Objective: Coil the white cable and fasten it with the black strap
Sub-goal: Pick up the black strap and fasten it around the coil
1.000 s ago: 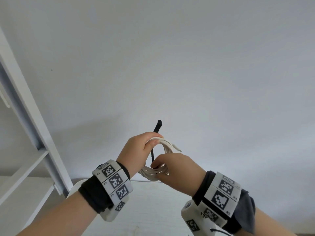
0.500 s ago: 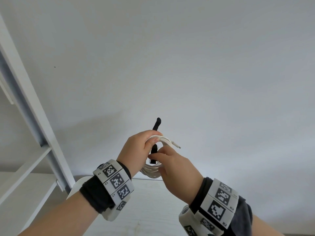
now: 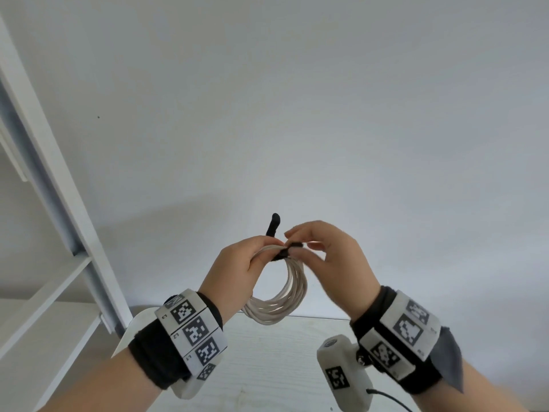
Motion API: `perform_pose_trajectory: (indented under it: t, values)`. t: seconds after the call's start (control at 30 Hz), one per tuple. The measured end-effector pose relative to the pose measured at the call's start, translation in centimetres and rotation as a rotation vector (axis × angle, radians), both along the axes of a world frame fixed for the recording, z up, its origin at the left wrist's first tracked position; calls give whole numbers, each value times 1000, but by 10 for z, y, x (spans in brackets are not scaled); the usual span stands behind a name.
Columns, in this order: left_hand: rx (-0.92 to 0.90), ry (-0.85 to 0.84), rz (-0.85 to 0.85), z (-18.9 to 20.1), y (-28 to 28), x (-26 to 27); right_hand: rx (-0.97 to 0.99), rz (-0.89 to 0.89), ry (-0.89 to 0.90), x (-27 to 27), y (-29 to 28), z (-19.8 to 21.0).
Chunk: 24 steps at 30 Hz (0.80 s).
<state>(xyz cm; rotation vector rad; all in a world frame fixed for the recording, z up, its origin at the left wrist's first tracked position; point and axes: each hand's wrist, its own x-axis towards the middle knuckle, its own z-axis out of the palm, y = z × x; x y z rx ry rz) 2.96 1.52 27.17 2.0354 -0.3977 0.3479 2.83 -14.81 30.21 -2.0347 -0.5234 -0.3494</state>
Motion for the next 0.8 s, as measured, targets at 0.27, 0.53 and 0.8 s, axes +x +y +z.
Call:
perform_pose_trajectory:
  t: [0.27, 0.53, 0.8]
  values:
    - [12, -49, -62, 3, -6, -16, 131, 36, 417, 22, -5, 7]
    - [45, -100, -140, 10, -5, -29, 167, 207, 586, 21, -11, 9]
    - [78, -227, -38, 1, -1, -31, 433, 309, 762, 18, -8, 5]
